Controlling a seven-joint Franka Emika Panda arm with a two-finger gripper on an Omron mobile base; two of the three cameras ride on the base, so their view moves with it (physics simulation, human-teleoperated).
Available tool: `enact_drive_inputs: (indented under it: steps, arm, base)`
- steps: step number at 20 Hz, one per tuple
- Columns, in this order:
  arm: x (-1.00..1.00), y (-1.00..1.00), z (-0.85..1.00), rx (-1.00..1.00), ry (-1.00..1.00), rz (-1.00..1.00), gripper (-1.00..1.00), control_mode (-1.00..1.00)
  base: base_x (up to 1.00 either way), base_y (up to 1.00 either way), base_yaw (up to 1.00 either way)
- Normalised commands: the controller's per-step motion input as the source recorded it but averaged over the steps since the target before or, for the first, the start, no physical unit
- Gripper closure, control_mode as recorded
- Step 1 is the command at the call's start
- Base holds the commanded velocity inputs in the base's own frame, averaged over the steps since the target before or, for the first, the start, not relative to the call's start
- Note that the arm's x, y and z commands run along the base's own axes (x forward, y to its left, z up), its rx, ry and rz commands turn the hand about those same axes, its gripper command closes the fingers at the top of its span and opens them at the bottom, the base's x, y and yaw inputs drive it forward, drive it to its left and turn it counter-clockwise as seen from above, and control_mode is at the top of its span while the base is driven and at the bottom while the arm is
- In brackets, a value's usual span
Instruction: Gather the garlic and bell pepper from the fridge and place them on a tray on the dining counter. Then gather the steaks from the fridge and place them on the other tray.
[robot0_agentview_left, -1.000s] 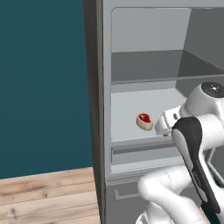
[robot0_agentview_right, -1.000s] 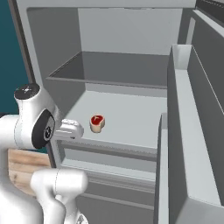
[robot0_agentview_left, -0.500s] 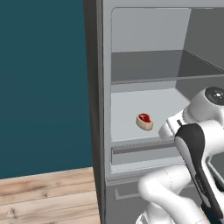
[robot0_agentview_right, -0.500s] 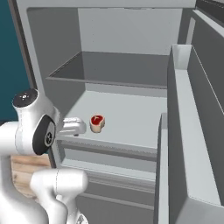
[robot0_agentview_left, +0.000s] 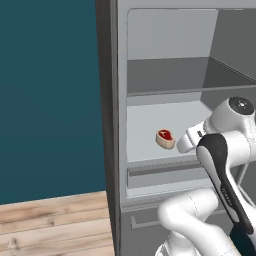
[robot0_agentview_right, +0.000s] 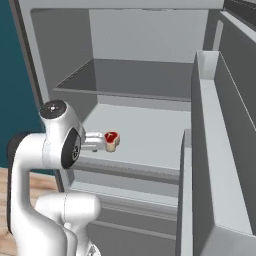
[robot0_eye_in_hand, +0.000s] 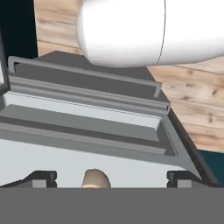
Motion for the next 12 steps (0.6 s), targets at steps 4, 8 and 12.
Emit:
enact_drive_inputs:
  steps: [4, 8, 12]
  arm:
    - [0.5, -0.09, -0.38, 0.06, 0.0, 0.02, -1.0, -1.0]
    - [0.56, 0.0, -0.19, 0.0, -0.01, 0.04, -1.0, -1.0]
    - [0.44, 0.0, -0.34, 0.0, -0.1, 0.01, -1.0, -1.0]
  base:
    - [0.0, 0.0, 0.0]
    - [0.0, 0.0, 0.0]
    - [0.0, 0.0, 0.0]
